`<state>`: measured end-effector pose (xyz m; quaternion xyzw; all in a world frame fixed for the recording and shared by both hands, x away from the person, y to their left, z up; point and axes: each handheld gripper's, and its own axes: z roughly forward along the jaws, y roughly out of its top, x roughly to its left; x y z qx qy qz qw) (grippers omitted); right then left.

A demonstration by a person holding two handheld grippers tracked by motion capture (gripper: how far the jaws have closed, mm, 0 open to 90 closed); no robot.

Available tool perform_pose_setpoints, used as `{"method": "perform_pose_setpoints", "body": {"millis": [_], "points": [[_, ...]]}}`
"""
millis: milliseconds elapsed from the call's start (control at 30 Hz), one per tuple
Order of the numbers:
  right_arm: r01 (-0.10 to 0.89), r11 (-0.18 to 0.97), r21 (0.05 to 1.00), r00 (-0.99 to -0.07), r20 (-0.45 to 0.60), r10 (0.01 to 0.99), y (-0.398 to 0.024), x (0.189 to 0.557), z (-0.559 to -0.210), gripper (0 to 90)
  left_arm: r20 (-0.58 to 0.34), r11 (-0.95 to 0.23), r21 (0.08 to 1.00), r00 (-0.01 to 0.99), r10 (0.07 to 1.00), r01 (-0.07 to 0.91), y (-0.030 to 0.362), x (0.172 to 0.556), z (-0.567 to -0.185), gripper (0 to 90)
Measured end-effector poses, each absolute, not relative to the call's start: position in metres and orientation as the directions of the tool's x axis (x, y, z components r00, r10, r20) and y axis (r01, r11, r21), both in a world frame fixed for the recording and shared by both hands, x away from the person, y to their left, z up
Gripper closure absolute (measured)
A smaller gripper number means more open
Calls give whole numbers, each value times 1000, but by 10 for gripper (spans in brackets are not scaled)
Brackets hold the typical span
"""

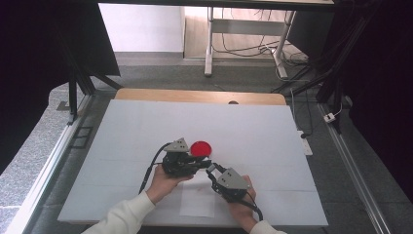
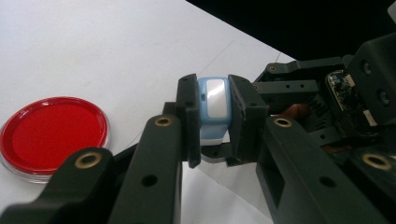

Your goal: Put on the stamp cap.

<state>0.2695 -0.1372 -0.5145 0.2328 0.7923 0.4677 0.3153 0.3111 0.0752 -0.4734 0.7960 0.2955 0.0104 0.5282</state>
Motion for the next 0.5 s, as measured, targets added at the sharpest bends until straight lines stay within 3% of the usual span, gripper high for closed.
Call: {"method": "perform_pose_setpoints", "body": {"millis": [500], "points": [[66, 474, 878, -707, -294, 643, -137, 272, -517, 635, -287, -260, 854, 825, 487, 451, 78, 311, -469, 756]]}}
